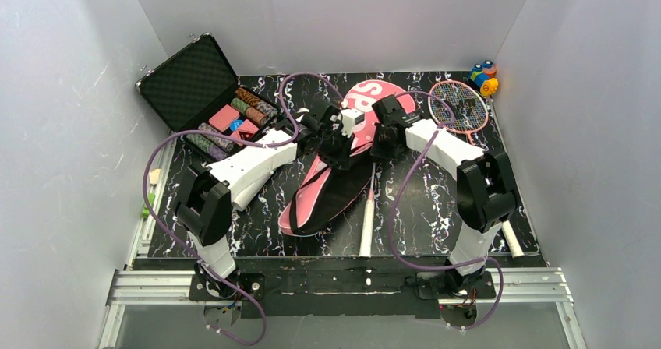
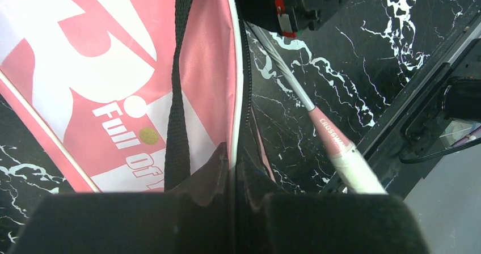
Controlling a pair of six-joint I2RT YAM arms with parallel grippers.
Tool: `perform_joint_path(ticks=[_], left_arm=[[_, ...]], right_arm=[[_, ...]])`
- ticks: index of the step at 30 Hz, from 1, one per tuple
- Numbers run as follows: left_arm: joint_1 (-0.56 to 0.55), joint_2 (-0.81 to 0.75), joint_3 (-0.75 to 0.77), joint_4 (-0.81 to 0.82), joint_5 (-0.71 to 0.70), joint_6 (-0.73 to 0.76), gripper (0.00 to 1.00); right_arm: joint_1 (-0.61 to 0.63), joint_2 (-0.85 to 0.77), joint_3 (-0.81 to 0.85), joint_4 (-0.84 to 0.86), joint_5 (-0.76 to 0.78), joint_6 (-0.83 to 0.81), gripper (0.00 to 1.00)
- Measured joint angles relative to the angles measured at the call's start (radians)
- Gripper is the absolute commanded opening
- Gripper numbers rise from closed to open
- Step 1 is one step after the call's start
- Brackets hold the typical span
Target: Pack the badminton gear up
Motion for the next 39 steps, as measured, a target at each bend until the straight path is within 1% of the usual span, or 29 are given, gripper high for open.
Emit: perform_joint_path(ticks=[3,6,7,9,10,13,17,19,21,24,28,30,35,39], left_arm=[[0.000,0.000,-0.008,-0.002,0.004,0.001,0.00],[0.000,0.000,-0.008,-0.002,0.005,0.002,0.00],[0.000,0.000,-0.008,-0.002,0.005,0.002,0.00],[0.000,0.002,-0.008,-0.003,0.005,0.000,0.00],[0.000,0.003,-0.008,-0.004,0.005,0.000,0.00],[0.000,0.021,-0.008,-0.004,0.005,-0.002,0.00],[0.000,0.055,-0.008,-0.004,0.006,-0.007,0.00],[0.000,0.065,-0.008,-0.003,0.007,-0.007,0.00],[-0.003,0.074,-0.008,0.000,0.014,-0.007,0.00],[-0.006,0.079,-0.008,0.003,0.016,-0.007,0.00],[-0.007,0.079,-0.008,0.005,0.014,-0.005,0.00],[-0.007,0.078,-0.009,0.006,0.012,-0.005,0.00],[-0.007,0.065,-0.018,0.010,-0.003,-0.006,0.00],[0.000,0.052,-0.021,0.009,-0.013,-0.008,0.00]], right_arm=[[-0.011,0.006,0.000,0.018,-0.031,0.003,0.28],[-0.020,0.005,-0.001,0.051,-0.076,0.009,0.43],[-0.024,0.005,-0.003,0.068,-0.095,0.010,0.50],[-0.029,0.001,-0.014,0.093,-0.132,0.011,0.58],[-0.030,-0.004,-0.021,0.101,-0.148,0.010,0.60],[-0.033,-0.016,-0.026,0.097,-0.187,-0.002,0.62],[-0.045,-0.069,-0.046,0.083,-0.207,-0.016,0.61],[-0.064,-0.116,-0.067,0.071,-0.207,-0.016,0.61],[-0.101,-0.156,-0.075,0.051,-0.192,-0.016,0.64],[-0.202,-0.175,-0.049,0.003,-0.140,-0.024,0.68],[-0.376,-0.083,0.107,-0.113,-0.035,-0.066,0.70],[-0.452,-0.038,0.164,-0.132,0.015,-0.089,0.71],[-0.616,0.020,0.197,-0.186,0.065,-0.146,0.72],[-0.698,0.085,0.203,-0.208,0.082,-0.184,0.73]])
